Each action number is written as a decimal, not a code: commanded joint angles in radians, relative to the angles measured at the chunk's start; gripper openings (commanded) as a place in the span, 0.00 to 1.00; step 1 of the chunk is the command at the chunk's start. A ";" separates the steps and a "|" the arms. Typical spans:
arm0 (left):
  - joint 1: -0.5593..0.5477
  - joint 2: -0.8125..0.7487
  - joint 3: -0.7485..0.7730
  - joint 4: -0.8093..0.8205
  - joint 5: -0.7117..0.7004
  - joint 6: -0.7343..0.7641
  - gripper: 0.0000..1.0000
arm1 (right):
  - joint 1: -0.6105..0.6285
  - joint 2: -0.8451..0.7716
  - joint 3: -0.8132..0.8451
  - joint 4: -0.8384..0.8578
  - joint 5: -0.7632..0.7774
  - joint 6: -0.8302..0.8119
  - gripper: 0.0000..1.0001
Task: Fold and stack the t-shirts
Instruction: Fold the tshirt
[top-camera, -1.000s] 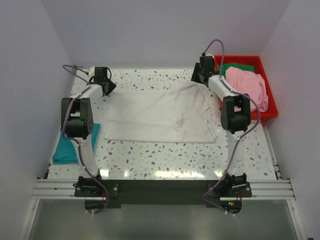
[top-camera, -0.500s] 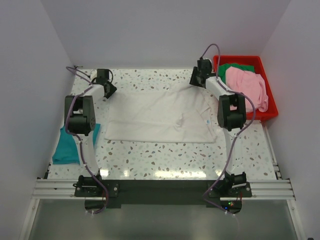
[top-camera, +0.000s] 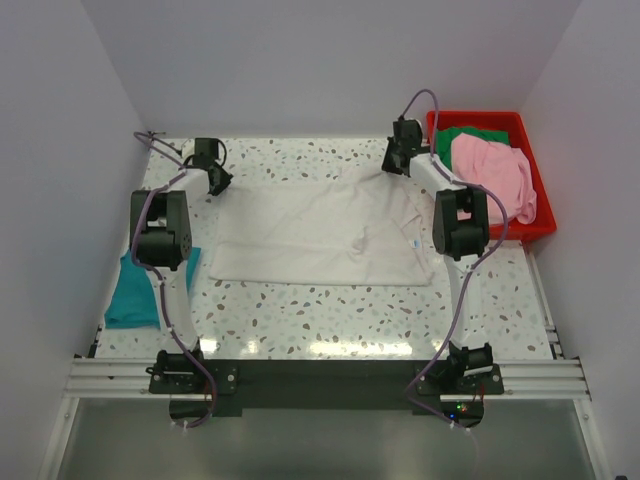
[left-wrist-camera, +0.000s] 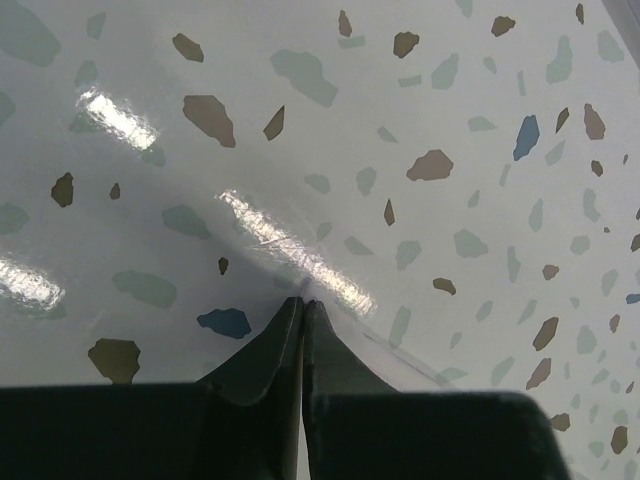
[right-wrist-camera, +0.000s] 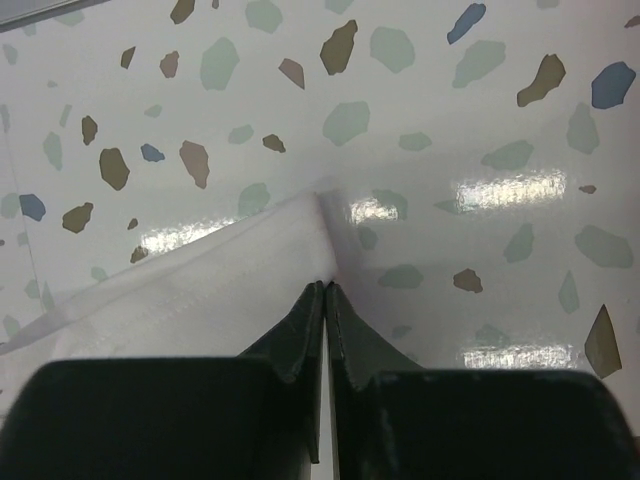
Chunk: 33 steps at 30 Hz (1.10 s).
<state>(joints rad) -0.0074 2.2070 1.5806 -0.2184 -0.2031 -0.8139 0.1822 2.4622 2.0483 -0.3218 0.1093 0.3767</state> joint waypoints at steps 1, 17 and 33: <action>0.007 0.013 0.033 0.034 0.016 0.022 0.03 | -0.003 -0.020 0.058 0.013 -0.010 -0.001 0.02; 0.030 -0.098 -0.044 0.188 0.082 0.016 0.00 | -0.020 -0.181 -0.030 0.076 0.001 -0.015 0.00; 0.058 -0.219 -0.205 0.304 0.139 -0.014 0.00 | -0.023 -0.396 -0.306 0.158 0.006 0.011 0.00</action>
<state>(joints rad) 0.0349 2.0678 1.4025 0.0029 -0.0780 -0.8116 0.1627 2.1578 1.7855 -0.2371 0.1093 0.3775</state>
